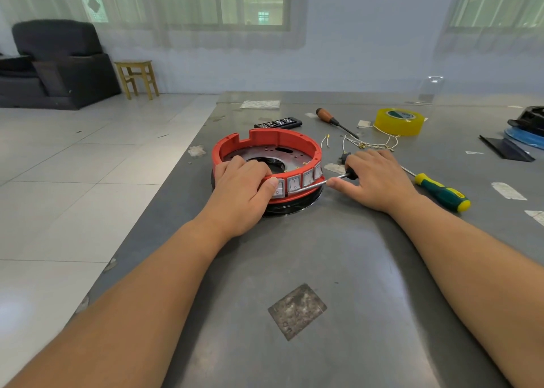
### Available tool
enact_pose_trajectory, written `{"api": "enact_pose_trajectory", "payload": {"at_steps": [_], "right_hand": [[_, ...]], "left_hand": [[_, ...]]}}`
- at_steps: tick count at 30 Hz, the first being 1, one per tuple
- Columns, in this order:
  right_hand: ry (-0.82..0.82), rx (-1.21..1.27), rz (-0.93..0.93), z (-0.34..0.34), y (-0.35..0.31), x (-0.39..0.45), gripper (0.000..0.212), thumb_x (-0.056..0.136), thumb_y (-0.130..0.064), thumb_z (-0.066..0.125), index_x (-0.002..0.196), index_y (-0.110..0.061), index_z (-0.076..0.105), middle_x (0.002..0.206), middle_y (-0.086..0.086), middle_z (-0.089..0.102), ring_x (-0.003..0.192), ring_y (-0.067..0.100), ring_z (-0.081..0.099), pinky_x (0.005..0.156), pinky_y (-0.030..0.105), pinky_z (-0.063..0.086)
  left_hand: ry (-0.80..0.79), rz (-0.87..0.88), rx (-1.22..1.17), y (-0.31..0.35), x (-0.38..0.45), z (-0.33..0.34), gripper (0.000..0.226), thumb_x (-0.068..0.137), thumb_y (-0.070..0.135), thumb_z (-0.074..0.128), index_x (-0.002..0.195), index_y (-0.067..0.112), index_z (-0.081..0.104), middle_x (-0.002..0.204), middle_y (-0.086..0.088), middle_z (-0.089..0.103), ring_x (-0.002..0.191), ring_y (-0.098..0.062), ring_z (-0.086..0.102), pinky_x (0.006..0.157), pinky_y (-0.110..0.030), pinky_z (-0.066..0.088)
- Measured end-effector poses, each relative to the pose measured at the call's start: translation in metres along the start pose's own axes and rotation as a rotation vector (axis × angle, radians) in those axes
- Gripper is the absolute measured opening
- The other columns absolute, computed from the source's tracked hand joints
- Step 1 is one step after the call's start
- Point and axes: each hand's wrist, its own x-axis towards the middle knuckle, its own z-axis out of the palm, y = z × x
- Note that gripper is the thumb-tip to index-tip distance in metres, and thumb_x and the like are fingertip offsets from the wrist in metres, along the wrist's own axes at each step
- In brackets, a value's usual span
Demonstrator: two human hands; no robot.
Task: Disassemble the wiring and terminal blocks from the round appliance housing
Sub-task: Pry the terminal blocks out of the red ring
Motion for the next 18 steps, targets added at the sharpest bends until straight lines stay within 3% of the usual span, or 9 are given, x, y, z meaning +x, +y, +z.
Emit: {"api": "enact_pose_trajectory", "payload": {"at_steps": [10,18], "right_hand": [[-0.027,0.018,0.075,-0.008,-0.004,-0.018,0.083,0.081,-0.094,0.007,0.072,-0.023,0.051,0.074,-0.006,0.056,0.075,0.018,0.053,0.079,0.038,0.040],[-0.008,-0.039,0.099,-0.019,-0.008,-0.050,0.079,0.082,-0.094,0.010,0.065,-0.028,0.049,0.066,-0.010,0.053,0.069,0.018,0.052,0.074,0.037,0.040]], "left_hand": [[-0.021,0.001,-0.011,-0.002,-0.003,0.000,0.040,0.101,0.050,0.031,0.109,0.027,0.062,0.099,0.011,0.053,0.105,-0.011,0.042,0.103,-0.035,0.025],[0.027,0.014,-0.042,-0.006,-0.004,0.000,0.041,0.099,0.054,0.031,0.106,0.028,0.062,0.091,0.019,0.050,0.104,-0.012,0.044,0.100,-0.030,0.024]]}}
